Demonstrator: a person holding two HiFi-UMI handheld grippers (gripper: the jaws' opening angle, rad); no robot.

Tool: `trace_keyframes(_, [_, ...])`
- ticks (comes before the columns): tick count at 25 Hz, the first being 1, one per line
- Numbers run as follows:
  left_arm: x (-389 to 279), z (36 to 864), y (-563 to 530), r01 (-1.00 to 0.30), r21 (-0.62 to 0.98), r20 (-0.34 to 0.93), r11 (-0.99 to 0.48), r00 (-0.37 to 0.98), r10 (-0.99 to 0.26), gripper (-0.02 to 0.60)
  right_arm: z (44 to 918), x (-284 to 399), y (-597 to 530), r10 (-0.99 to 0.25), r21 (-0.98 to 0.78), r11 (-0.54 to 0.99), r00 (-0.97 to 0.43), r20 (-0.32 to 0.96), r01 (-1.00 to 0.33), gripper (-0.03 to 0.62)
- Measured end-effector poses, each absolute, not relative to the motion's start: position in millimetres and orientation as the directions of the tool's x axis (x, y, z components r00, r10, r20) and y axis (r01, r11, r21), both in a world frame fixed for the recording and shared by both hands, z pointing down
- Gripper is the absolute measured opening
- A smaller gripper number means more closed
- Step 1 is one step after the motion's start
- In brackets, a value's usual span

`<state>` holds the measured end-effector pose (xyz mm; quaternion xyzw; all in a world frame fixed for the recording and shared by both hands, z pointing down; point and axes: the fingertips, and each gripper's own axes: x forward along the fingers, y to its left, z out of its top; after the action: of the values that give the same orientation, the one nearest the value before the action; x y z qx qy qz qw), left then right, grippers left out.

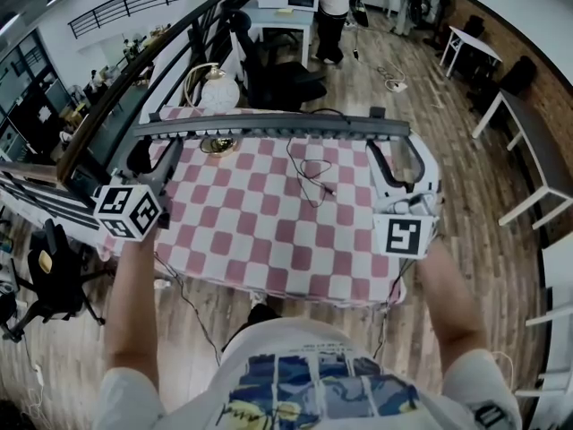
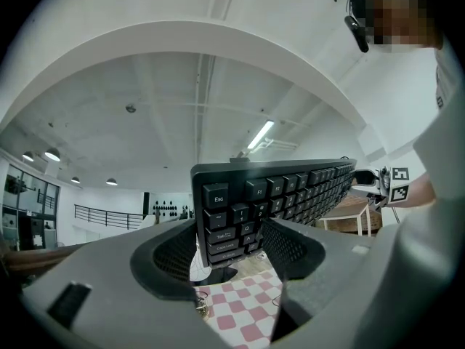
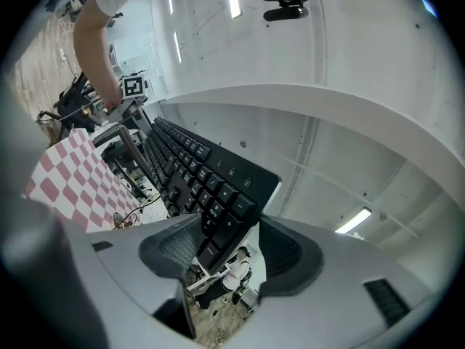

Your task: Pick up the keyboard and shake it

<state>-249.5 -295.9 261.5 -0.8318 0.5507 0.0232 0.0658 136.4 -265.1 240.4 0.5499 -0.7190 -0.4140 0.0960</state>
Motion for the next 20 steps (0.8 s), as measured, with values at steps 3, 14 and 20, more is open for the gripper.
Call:
trace_keyframes(3, [-248,259,-294,-0.919,-0.088,-0.118,-0.384,0.393,-0.912,0.276,239,137,-264,-0.870,0.700,0.047,-0.373,-0.321,-0.712,0.245])
trace_keyframes(14, [-243,249,-289,-0.918,-0.108,-0.134,-0.382,0.395,-0.909,0.276,234,143,-259,-0.871,0.696,0.033,-0.363,-0.332,-0.717,0.247])
trace_keyframes(20, [-241,246,-282,-0.917,-0.121,-0.147,-0.379,0.394,-0.907,0.276,235,146,-253,-0.870,0.691,0.026,-0.358,-0.340,-0.722,0.247])
